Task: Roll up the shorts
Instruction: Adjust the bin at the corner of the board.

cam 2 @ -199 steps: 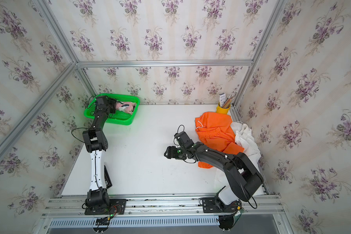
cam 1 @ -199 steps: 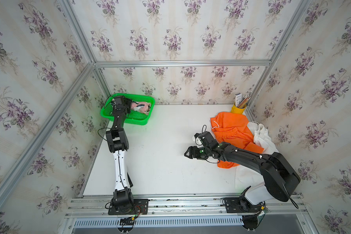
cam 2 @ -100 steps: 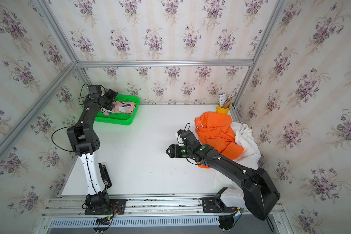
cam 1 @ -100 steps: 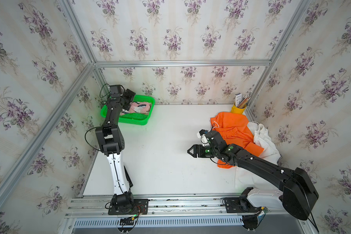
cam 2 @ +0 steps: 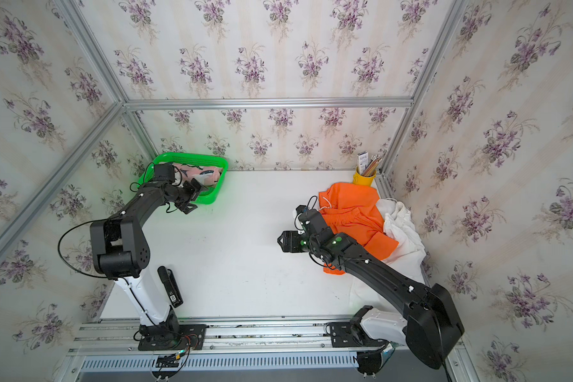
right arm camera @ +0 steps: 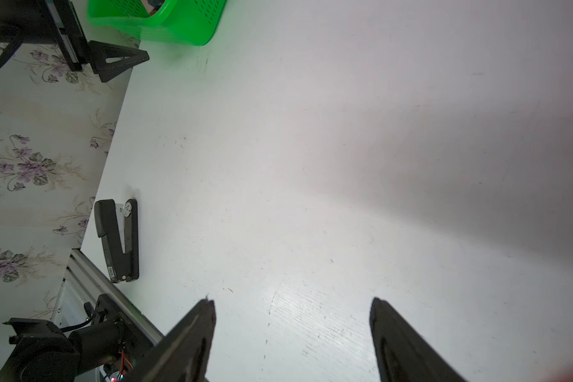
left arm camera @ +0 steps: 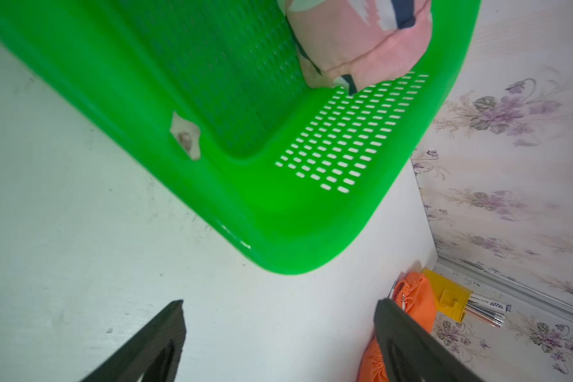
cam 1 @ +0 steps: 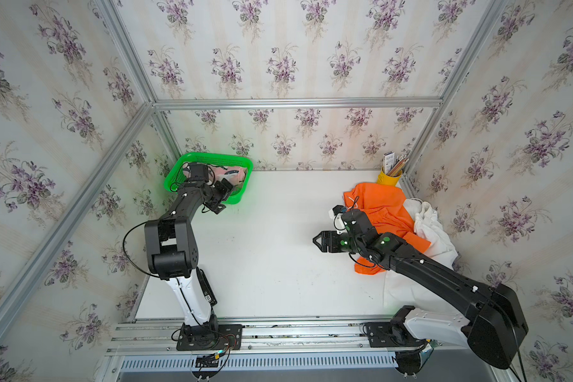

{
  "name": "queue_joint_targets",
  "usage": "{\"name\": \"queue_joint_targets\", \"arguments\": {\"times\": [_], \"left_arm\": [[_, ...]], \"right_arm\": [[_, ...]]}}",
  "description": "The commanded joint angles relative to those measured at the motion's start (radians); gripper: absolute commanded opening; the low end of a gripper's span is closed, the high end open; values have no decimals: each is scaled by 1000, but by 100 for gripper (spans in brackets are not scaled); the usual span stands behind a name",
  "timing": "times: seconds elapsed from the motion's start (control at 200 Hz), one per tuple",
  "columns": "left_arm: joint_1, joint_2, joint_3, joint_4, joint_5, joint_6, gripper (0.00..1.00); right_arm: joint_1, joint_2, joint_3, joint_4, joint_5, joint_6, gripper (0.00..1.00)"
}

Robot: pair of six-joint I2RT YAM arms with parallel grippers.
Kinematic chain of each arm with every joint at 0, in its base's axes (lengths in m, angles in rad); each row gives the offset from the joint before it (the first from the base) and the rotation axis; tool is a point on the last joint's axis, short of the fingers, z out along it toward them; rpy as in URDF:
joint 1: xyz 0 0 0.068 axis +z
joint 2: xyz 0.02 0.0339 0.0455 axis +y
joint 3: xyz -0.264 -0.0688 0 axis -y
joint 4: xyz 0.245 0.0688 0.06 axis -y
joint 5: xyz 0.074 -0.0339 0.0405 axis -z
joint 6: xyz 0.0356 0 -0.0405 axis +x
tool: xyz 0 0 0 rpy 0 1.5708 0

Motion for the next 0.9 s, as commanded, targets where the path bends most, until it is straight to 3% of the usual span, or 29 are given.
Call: {"name": "queue_joint_targets", "arguments": {"times": [0.0,0.23,0.34,0.475,0.694,0.899], "left_arm": [[0,55,38,69,10,20,91],[-18,223,228,142,22,32,74],[-29,282,285,189,54,27,75],[-37,327,341,202,129,43,80],[-43,154,174,159,129,126,85],[-89,-72,-69,113,107,192,87]], "right_arm": [[-21,6,24,-41,30,-48,79],[-102,25,10,-19,67,-50,79],[-182,62,29,-17,99,-66,79],[-237,131,74,-23,241,-108,80],[-326,374,205,-23,405,-217,79],[-349,615,364,-20,451,-287,78]]}}
